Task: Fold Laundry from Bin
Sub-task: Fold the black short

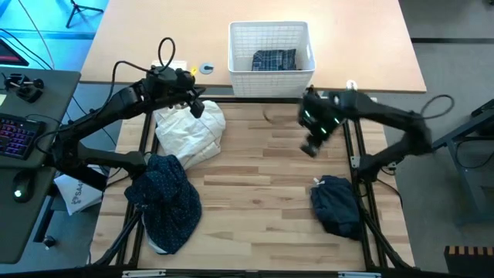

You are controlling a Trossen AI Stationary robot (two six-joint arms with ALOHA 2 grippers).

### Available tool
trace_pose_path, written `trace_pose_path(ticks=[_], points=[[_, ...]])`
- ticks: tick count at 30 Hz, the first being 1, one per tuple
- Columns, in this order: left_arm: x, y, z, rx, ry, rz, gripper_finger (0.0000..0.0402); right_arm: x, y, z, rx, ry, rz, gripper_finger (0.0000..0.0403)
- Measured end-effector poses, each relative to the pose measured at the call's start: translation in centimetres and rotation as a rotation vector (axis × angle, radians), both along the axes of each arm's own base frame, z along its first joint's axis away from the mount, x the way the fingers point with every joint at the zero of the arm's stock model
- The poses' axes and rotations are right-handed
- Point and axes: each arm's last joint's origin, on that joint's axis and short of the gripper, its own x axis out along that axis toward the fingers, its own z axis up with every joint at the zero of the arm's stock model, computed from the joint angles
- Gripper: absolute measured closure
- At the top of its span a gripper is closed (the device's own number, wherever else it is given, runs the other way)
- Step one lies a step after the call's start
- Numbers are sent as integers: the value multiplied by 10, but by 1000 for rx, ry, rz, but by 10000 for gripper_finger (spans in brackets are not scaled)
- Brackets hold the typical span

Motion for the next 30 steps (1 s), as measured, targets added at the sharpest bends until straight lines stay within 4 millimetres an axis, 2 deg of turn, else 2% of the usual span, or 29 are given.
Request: trace_pose_path(ticks=[4, 8, 12, 16, 20, 23, 27, 30], points=[[4, -4, -8, -56, -21, -12, 401, -44, 28, -48, 188, 153, -92, 348], [11, -13, -19, -151, -53, -34, 401, -71, 39, -91, 238, 223, -191, 275], [19, -28, -33, -277, -73, -94, 401, -77, 42, -136, 242, 254, -246, 211], [26, -49, -42, -428, -96, -125, 401, -73, 43, -181, 237, 229, -239, 185], [32, -76, -48, -514, -90, -183, 401, -78, 43, -211, 206, 313, -282, 214], [35, -94, -52, -524, -91, -180, 401, -79, 42, -218, 186, 339, -271, 275], [36, -108, -54, -477, -105, -135, 401, -67, 40, -204, 131, 260, -230, 380], [37, -110, -52, -436, -128, -129, 401, -53, 37, -175, 88, 158, -234, 383]])
